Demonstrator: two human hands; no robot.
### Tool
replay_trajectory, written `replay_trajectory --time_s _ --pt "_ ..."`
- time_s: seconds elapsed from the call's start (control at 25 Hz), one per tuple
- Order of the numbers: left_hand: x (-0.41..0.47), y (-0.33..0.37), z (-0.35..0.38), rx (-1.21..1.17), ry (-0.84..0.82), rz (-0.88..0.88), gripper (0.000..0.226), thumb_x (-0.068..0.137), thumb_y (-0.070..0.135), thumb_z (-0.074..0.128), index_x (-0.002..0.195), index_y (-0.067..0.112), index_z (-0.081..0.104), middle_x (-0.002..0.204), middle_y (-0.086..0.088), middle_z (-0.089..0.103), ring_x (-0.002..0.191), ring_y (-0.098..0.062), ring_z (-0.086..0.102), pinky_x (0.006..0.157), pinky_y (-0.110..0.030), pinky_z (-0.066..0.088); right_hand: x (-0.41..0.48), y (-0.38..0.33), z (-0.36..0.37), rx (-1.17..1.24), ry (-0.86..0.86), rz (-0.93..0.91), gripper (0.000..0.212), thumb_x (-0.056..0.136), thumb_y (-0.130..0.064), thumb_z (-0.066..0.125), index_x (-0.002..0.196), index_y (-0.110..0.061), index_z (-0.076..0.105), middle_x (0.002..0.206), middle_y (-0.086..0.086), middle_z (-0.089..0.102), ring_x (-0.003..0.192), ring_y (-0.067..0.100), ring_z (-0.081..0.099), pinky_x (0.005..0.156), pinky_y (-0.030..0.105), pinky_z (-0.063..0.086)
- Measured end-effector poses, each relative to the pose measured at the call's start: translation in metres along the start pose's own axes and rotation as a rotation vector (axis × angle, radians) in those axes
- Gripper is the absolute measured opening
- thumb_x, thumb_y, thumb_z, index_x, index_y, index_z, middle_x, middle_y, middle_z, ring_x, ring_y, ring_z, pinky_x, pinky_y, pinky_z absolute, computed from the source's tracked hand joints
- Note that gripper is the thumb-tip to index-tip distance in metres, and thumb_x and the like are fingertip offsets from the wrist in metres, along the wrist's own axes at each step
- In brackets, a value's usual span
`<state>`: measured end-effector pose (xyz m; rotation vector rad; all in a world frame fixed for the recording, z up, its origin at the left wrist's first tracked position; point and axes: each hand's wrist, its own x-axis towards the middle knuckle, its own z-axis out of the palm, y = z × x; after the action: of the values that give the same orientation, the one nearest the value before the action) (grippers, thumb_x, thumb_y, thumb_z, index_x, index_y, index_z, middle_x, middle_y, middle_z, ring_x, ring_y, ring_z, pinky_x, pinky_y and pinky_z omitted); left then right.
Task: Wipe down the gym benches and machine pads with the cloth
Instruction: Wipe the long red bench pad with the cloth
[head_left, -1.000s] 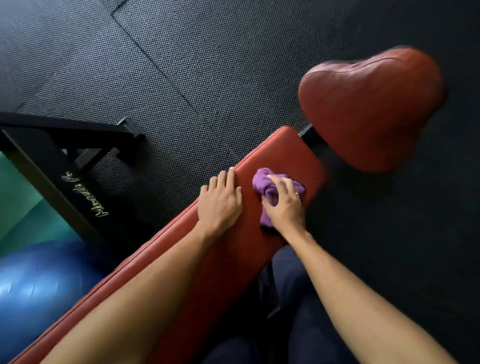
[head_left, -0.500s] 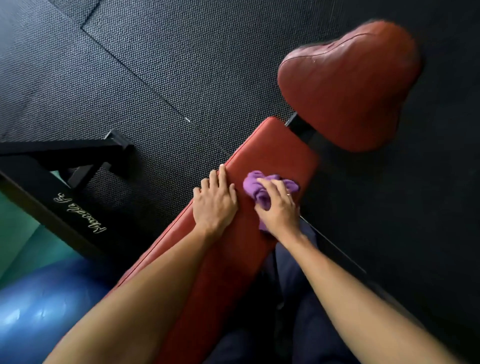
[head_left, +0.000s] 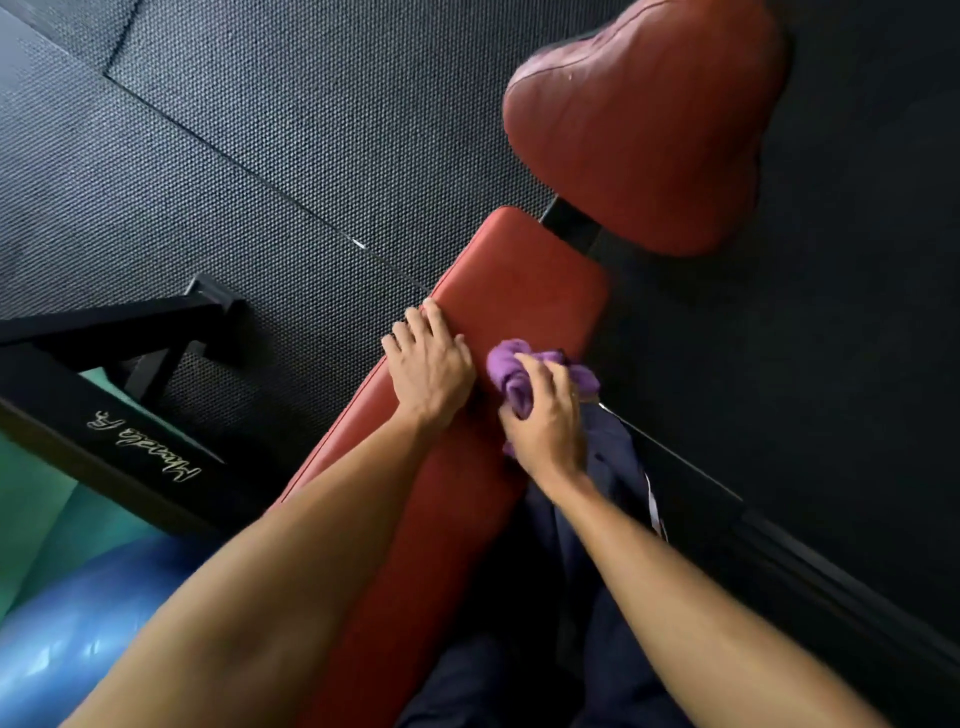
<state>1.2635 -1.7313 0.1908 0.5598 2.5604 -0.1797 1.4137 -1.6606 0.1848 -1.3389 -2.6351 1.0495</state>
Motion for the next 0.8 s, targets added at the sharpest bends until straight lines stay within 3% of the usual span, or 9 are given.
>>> replay_trajectory --time_s 0.12,0.28,0.4,0.48,0.68,0.8 --pt "0.004 0.007 0.009 0.023 0.003 -0.013 0.071 0.094 0.043 0.042 0.15 0.001 0.034 0.142 -0.024 0.048 0.122 -0.041 0.049 0.105 -0.057 0.036 0.025 0.02 0.001 -0.011 0.063 0.159 0.06 0.076 -0.019 0.077 0.134 -0.017 0.062 0.122 0.016 0.058 0.109 0.04 0.06 0.093 0.037 0.038" --pt "0.004 0.007 0.011 0.031 0.011 -0.016 0.073 0.098 0.048 0.038 0.153 0.001 0.026 0.149 -0.025 0.042 0.131 -0.042 0.044 0.109 -0.059 0.031 0.068 0.004 -0.005 0.048 0.027 0.507 0.064 0.087 -0.034 0.068 0.147 -0.032 0.045 0.135 0.012 0.053 0.115 0.036 0.058 0.087 0.036 0.036" --pt "0.003 0.009 0.011 0.048 0.006 -0.012 0.077 0.099 0.053 0.033 0.154 0.001 0.024 0.15 -0.026 0.04 0.131 -0.042 0.043 0.107 -0.058 0.032 0.034 -0.006 -0.003 0.09 0.097 0.437 0.078 0.078 -0.04 0.075 0.149 -0.026 0.045 0.132 0.018 0.056 0.119 0.038 0.055 0.1 0.036 0.03" --pt "0.003 0.009 0.012 0.057 0.013 -0.015 0.077 0.099 0.054 0.032 0.154 0.001 0.024 0.148 -0.026 0.041 0.129 -0.042 0.044 0.106 -0.057 0.033 0.005 -0.005 0.003 0.148 0.091 0.366 0.087 0.073 -0.043 0.079 0.15 -0.023 0.043 0.135 0.02 0.053 0.125 0.038 0.051 0.106 0.041 0.037" --pt "0.004 0.011 0.012 0.059 0.044 -0.014 0.077 0.098 0.057 0.029 0.153 0.003 0.025 0.147 -0.022 0.041 0.125 -0.039 0.044 0.104 -0.056 0.034 0.038 0.007 0.002 0.149 0.148 0.483 0.073 0.08 -0.035 0.083 0.143 -0.014 0.054 0.134 0.022 0.051 0.118 0.037 0.051 0.098 0.037 0.033" --pt "0.005 0.011 0.014 0.061 0.056 -0.023 0.076 0.099 0.058 0.03 0.153 0.005 0.025 0.146 -0.019 0.042 0.124 -0.037 0.045 0.103 -0.054 0.034 0.075 0.023 0.008 0.162 0.109 0.516 0.07 0.087 -0.039 0.075 0.148 -0.02 0.047 0.142 0.016 0.045 0.115 0.038 0.058 0.096 0.039 0.039"
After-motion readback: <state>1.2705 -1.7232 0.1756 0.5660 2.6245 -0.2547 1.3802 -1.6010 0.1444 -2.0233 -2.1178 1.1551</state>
